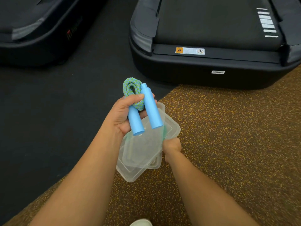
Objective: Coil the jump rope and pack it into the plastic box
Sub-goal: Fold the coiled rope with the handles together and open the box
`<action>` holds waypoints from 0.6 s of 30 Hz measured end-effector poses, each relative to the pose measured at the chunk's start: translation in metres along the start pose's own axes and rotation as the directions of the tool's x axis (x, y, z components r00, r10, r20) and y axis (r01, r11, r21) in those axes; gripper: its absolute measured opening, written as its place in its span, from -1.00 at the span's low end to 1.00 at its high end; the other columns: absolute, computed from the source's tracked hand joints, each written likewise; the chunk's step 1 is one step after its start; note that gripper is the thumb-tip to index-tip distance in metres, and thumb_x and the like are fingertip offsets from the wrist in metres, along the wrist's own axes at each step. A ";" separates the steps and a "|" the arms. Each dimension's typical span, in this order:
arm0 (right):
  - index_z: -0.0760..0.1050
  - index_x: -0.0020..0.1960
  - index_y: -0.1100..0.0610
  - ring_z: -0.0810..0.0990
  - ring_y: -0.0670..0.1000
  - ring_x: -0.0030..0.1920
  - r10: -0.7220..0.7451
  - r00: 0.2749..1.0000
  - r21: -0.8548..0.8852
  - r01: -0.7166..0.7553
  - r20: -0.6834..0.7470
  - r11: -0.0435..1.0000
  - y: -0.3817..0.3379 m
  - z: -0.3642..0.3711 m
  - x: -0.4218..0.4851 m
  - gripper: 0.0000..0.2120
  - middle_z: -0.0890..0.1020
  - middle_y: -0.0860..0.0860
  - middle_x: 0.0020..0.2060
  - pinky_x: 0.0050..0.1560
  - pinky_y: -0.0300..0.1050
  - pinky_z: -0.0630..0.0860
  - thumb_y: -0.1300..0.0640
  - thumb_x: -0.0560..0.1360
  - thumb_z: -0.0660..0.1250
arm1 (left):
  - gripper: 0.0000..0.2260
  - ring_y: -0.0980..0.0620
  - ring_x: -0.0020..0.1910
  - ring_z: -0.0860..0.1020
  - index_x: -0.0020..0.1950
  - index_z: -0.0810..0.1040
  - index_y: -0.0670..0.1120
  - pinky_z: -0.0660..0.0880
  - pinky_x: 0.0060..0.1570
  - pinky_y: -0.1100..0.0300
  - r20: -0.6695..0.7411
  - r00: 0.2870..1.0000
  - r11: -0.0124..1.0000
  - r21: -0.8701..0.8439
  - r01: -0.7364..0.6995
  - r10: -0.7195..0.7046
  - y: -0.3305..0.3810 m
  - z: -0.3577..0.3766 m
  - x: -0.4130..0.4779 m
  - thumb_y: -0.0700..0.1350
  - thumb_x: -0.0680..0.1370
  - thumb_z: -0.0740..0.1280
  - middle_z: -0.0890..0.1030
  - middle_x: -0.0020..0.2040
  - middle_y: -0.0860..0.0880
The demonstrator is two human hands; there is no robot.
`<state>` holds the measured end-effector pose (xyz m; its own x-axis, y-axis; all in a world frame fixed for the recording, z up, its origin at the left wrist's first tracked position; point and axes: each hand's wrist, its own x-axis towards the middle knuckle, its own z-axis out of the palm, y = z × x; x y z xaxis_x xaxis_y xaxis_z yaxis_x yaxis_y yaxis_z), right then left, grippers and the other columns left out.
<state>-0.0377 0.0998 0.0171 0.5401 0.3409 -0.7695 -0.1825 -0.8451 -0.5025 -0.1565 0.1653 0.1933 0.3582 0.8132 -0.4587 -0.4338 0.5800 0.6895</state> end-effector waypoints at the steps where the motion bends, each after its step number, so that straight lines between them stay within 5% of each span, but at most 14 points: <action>1: 0.49 0.15 0.28 0.62 0.25 0.04 -0.015 1.000 0.004 0.015 -0.013 1.000 -0.002 -0.002 -0.002 -0.73 0.61 0.21 0.07 -0.04 0.07 0.59 0.28 0.45 0.29 | -0.64 -0.17 -0.06 0.66 0.22 0.47 -0.28 0.62 -0.13 0.02 0.001 1.000 1.000 -0.003 -0.001 0.001 0.000 0.000 0.001 -0.27 0.43 0.34 0.66 -0.04 -0.21; 11: 0.52 0.08 0.31 0.62 0.22 -0.10 -0.054 0.994 0.176 0.070 -0.091 0.982 -0.011 -0.051 0.037 -0.78 0.63 0.24 -0.02 -0.10 0.05 0.60 0.37 0.48 0.18 | -0.59 -0.16 -0.03 0.65 0.23 0.47 -0.28 0.61 -0.15 0.04 0.020 1.000 1.000 -0.003 0.013 -0.013 -0.002 0.006 0.001 -0.25 0.39 0.36 0.67 -0.02 -0.22; 18: 0.44 0.25 0.36 0.55 0.31 0.18 0.017 0.957 0.034 -0.007 -0.290 0.999 0.001 -0.124 0.063 -0.71 0.56 0.24 0.17 0.18 0.11 0.52 0.31 0.56 0.15 | -0.67 -0.18 0.05 0.62 0.19 0.49 -0.26 0.62 -0.10 0.00 0.018 0.999 0.999 0.031 0.041 -0.042 -0.009 0.003 0.003 -0.26 0.43 0.34 0.66 0.00 -0.21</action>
<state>0.0982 0.0694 0.0169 0.7522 0.1926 -0.6302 -0.2142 -0.8329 -0.5102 -0.1493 0.1622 0.1875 0.3906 0.7874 -0.4769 -0.3932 0.6112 0.6869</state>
